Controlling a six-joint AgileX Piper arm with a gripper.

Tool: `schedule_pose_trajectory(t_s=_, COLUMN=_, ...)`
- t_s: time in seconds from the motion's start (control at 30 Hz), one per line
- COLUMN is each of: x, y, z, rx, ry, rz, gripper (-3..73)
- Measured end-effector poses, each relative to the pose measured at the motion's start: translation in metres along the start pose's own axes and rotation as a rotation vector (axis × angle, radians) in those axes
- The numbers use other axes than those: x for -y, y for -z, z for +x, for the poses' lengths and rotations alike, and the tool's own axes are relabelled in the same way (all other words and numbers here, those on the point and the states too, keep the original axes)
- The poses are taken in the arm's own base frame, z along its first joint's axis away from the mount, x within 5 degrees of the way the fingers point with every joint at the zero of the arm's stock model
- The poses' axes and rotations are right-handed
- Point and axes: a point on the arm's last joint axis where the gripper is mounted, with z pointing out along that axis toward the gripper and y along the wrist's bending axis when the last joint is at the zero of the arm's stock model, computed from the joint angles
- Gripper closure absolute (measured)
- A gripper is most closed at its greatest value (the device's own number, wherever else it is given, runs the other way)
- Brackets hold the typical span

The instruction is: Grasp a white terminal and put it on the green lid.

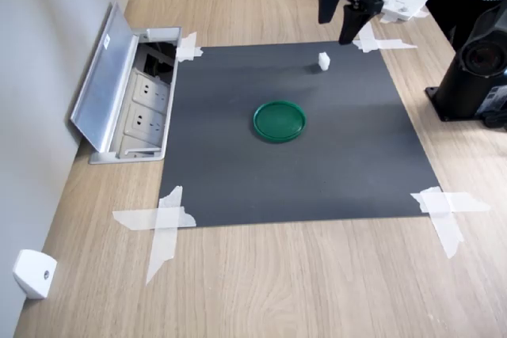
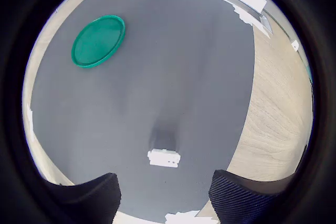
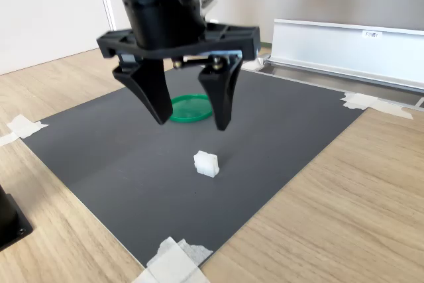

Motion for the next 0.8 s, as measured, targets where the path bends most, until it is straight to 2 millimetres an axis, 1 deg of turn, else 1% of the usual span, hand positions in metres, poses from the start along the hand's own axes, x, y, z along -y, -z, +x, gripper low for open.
schedule_pose_trajectory(t_s=0.2, x=0.003, y=-0.012, z=-0.002, rx=-0.015, ry=0.001, rz=-0.019, gripper=-1.7)
schedule_pose_trajectory(t_s=0.37, x=-0.003, y=-0.025, z=-0.014, rx=-0.065, ry=0.044, rz=-0.013, gripper=-1.7)
schedule_pose_trajectory(t_s=0.57, x=-0.002, y=-0.033, z=-0.018, rx=-0.087, ry=0.008, rz=0.001, gripper=-1.5)
schedule_pose_trajectory(t_s=0.8, x=-0.003, y=-0.046, z=-0.021, rx=-0.091, ry=-0.012, rz=-0.044, gripper=-1.5)
